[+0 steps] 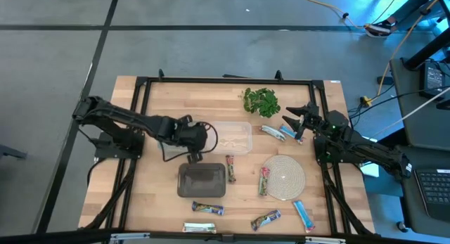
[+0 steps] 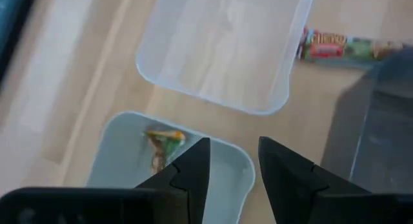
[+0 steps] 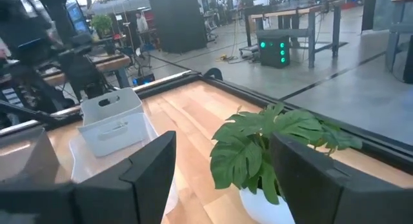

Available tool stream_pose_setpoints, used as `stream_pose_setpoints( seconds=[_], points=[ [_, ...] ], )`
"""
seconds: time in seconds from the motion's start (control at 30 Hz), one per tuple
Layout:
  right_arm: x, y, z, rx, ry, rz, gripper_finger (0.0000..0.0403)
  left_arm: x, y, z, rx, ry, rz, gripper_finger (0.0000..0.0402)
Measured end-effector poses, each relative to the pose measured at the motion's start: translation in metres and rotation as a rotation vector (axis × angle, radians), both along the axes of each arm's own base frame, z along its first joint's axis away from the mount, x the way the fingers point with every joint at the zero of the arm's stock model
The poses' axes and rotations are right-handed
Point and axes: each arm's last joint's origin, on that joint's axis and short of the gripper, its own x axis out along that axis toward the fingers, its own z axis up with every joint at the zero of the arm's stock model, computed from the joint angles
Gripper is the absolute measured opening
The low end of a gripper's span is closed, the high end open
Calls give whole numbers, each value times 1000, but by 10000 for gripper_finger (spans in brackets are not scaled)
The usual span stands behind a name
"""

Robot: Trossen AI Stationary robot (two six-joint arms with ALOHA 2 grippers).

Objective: Pick and place Granola Bars by type
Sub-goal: Put the red granola bar into the white transparent bin

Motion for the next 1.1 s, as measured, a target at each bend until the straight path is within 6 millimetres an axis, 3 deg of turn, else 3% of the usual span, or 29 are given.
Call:
stream_pose_setpoints(
  seconds=[0.13,0.33,0.63,0.83,0.97,1.1],
  points=[
    [1,1,3,9,-35,41,251,-8,-19,13,84,-103,-11,125],
    [0,6,20,-194,-58,184,251,-32,-35,21,134,-342,19,125],
    [4,14,73,-312,-69,328,251,-43,-29,-4,-74,-644,-196,125],
    [32,21,97,-399,49,467,251,-60,-16,-12,-41,-854,-253,126],
    [63,29,108,-469,170,577,251,-68,-15,-13,27,-1059,-371,123],
    [98,46,117,-564,232,722,251,-74,-14,-18,47,-1156,-413,125]
  ],
)
